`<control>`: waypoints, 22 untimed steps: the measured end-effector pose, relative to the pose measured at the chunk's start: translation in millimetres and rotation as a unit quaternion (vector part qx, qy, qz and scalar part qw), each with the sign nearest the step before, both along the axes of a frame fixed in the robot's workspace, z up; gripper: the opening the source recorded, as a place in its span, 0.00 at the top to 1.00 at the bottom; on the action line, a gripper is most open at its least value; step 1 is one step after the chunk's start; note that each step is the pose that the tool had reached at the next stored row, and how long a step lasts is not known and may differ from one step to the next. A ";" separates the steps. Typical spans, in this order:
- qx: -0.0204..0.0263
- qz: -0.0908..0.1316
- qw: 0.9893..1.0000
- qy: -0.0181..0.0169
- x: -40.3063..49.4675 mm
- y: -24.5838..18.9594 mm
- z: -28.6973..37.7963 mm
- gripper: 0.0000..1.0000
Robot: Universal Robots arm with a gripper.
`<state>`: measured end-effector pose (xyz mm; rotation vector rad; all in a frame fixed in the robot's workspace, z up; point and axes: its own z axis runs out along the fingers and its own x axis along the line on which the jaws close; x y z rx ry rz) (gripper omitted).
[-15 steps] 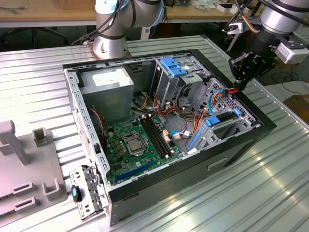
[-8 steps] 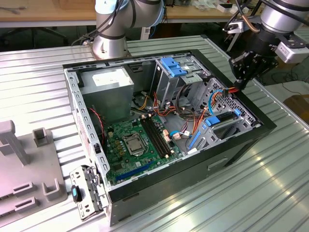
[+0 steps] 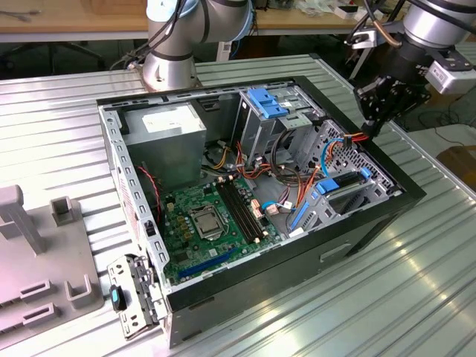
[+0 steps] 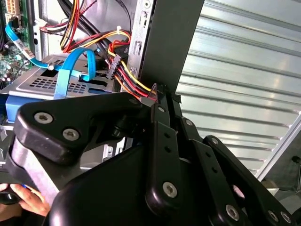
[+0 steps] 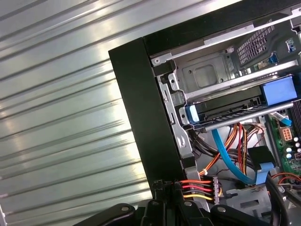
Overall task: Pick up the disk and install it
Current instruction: 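Insert the first disk wire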
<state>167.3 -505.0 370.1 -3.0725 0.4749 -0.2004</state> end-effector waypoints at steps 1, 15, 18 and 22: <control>0.000 -0.004 1.000 0.000 -0.1 0.0 0.0 0.84; 0.000 -0.054 0.999 0.000 -11.5 0.0 -0.1 0.84; 0.000 -0.059 0.998 0.001 -11.8 -0.2 0.6 0.84; 0.001 -0.060 0.998 0.003 -11.8 -0.3 2.6 0.84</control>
